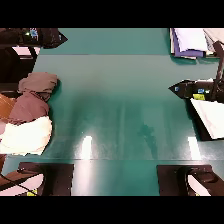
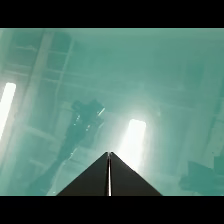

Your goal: Fold the shirts.

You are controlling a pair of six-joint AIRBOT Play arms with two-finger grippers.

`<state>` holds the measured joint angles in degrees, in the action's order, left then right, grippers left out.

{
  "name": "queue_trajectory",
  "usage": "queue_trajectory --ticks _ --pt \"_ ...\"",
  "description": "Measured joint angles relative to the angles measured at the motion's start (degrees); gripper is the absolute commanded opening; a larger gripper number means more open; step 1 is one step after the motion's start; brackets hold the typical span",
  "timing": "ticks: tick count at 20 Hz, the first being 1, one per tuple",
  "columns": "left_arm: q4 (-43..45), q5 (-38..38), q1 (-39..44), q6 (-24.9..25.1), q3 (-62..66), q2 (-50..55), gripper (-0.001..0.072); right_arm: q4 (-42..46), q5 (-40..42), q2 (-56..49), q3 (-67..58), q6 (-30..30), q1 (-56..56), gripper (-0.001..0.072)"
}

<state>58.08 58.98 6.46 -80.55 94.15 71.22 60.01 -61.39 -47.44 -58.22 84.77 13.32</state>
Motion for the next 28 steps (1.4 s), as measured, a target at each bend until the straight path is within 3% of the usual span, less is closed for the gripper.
queue_trajectory --ticks 14,15,16,19,24,28 --pt "0.0 0.0 0.0 0.0 0.0 0.0 0.003 0.0 -0.1 0.0 0.0 0.0 0.1 0.0017" --pt "0.0 -0.2 0.0 0.0 0.0 0.0 0.0244 0.0 -0.1 0.0 0.0 0.0 0.1 0.0017" --pt "0.5 -0.8 0.0 0.0 0.0 0.0 0.0582 0.0 -0.1 0.0 0.0 0.0 0.1 0.0017" --pt "6.8 -2.7 0.0 -0.7 0.0 0.2 0.0612 0.0 0.0 0.0 0.0 0.0 0.1 0.0018" --pt "26.8 -2.8 -3.1 -7.1 -4.3 3.6 0.0612 0.0 1.0 0.0 0.0 0.0 0.1 0.0017" --pt "33.0 -4.6 -8.8 -9.8 -12.2 8.8 0.0612 0.0 3.0 0.0 0.0 0.0 0.1 0.0017"
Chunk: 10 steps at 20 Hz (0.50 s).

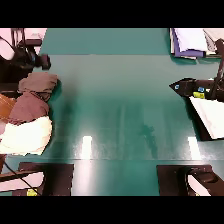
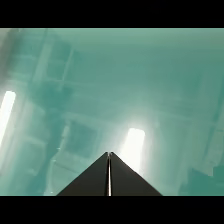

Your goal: Fold the shirts.

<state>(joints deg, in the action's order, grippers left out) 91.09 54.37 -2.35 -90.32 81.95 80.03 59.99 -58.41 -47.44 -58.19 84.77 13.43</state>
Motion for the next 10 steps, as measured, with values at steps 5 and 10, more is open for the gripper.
queue_trajectory --ticks 5,10 --pt "2.2 -2.8 -4.4 -1.0 -4.5 7.3 0.061 0.0 1.1 0.0 0.0 0.0 0.0 0.0017" --pt "2.8 -4.7 -5.4 -1.2 -4.5 8.8 0.0027 -0.2 1.4 0.0 0.0 0.0 0.0 0.0017"
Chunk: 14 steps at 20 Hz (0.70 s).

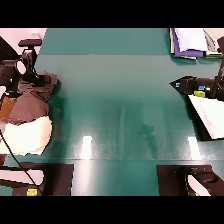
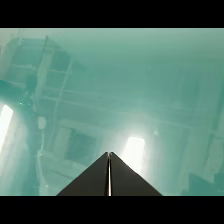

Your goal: Fold the shirts.

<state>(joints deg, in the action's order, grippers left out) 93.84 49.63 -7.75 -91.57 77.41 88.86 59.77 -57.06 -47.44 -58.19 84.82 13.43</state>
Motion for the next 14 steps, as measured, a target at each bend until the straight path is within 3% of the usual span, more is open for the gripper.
queue_trajectory --ticks 4,8,14 --pt "0.2 1.6 0.1 0.4 4.7 -4.6 0.0027 -0.2 0.5 0.0 -1.4 0.5 0.0 0.0017" --pt "0.0 4.9 3.7 3.4 13.0 -15.6 0.0026 0.0 2.1 0.0 -8.2 1.1 0.0 0.0017" --pt "-0.9 14.4 18.2 6.1 20.4 -28.9 0.0025 0.3 4.6 0.0 -19.0 0.5 0.0 0.0017"
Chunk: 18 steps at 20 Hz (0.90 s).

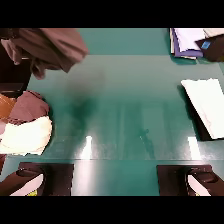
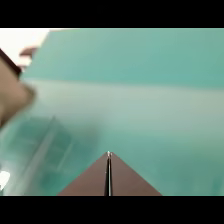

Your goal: Fold the shirts.

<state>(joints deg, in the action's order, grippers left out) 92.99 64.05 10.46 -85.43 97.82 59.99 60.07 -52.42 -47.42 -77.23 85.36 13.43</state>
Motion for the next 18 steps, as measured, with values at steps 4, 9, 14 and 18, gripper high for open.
queue_trajectory --ticks 4,9,14,18 --pt "-0.7 7.0 14.3 -0.1 -2.1 0.2 0.0027 0.0 -0.5 0.0 -3.2 -0.2 0.0 0.0017" --pt "-7.1 6.3 29.8 -0.2 -8.2 8.6 0.054 0.0 -3.7 0.0 -4.2 -0.4 0.0 0.0017" --pt "-10.1 4.2 30.9 -2.2 -10.3 13.6 0.0541 0.0 -6.0 0.0 -4.4 -0.4 0.0 0.0017" --pt "-8.9 6.2 21.4 -5.8 -16.6 9.4 0.0541 0.0 -6.7 0.0 -4.4 -0.4 0.0 0.0017"
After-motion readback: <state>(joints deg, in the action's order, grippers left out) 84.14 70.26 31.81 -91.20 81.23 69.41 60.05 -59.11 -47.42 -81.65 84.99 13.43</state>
